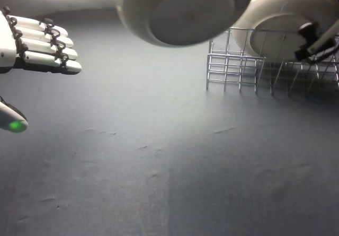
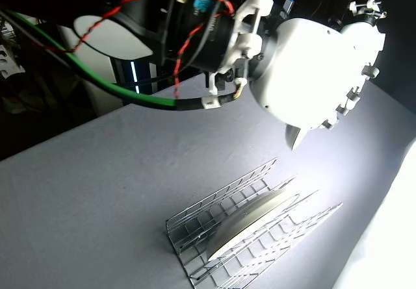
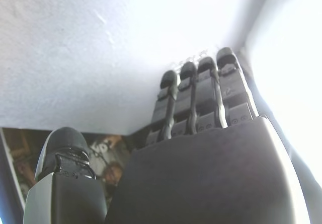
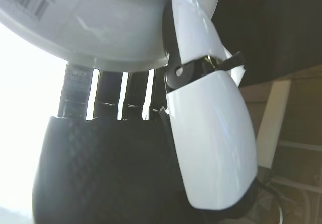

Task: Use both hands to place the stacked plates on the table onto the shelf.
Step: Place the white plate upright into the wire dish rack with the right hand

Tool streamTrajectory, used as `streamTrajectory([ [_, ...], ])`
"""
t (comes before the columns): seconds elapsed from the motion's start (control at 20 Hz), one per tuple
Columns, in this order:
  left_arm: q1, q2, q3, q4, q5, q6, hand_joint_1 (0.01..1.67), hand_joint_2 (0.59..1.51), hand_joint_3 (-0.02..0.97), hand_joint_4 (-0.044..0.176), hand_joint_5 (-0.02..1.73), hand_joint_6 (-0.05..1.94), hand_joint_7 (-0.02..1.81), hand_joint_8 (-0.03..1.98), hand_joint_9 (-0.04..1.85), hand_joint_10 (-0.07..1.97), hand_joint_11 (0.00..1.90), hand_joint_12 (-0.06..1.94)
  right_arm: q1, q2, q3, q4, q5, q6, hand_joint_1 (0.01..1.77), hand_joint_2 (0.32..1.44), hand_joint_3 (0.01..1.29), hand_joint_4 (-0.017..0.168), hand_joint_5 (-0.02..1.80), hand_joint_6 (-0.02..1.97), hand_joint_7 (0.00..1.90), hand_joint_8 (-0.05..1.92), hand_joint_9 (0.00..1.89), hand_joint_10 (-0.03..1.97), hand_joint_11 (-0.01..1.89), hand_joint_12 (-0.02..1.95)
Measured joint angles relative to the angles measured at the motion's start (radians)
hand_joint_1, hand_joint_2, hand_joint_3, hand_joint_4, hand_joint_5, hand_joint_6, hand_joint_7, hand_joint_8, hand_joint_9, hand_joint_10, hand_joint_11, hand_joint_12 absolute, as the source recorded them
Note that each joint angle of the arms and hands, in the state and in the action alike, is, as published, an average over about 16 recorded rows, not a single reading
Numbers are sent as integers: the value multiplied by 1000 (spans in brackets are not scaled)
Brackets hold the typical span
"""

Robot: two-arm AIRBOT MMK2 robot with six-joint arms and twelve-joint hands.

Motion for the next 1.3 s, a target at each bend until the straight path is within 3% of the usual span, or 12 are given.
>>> streamTrajectory([
  [0.55,1,2,-1,-1,2,0,15,1093,6,2,97,18,102,4,75,-57,39,9,-8,51,-34,1,12,-1,1390,1084,14,-8,827,1013,940,1005,853,1251,721,1527],
  [1.3,-4,1,-1,10,2,-3,14,1086,6,2,98,18,97,4,71,-58,41,14,-19,31,-22,0,18,-2,1389,1084,14,-8,829,1012,941,1006,848,1257,717,1531],
])
